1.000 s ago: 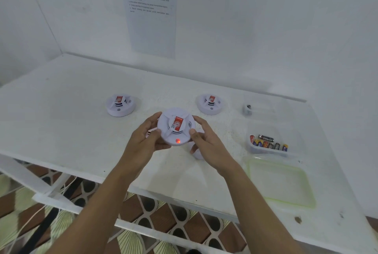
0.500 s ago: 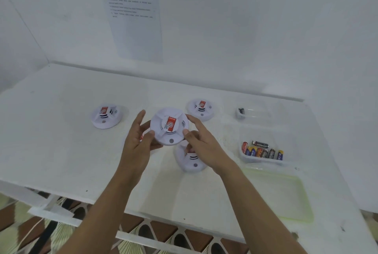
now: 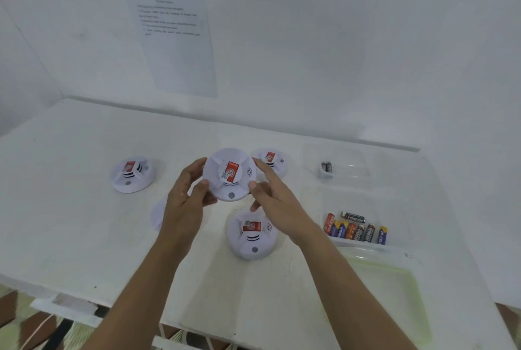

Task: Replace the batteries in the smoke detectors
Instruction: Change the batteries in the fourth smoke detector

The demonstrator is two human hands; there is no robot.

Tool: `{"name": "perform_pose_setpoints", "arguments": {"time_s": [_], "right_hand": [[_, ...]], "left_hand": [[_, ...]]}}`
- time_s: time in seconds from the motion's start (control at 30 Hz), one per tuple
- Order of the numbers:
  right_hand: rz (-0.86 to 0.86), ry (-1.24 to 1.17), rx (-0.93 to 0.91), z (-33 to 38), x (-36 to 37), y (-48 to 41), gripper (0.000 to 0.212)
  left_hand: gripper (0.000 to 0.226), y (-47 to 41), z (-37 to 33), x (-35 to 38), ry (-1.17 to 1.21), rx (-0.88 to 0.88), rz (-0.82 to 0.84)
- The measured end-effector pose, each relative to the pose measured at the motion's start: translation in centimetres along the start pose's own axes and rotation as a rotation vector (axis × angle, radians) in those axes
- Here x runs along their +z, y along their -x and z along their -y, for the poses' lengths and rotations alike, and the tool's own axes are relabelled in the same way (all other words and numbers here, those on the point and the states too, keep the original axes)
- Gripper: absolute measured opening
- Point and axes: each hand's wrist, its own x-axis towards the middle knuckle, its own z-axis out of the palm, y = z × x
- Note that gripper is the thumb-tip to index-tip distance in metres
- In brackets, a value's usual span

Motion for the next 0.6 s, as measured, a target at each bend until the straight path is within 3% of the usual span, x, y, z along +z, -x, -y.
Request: {"name": "perform_pose_setpoints", "arguments": {"time_s": [0.6], "right_hand": [[-0.017, -0.013, -0.004, -0.8, -0.1, -1.4, 0.049]], "left_hand": [[0.036, -1.1, -0.6, -0.3, -0.055, 0.025, 0.052]]}}
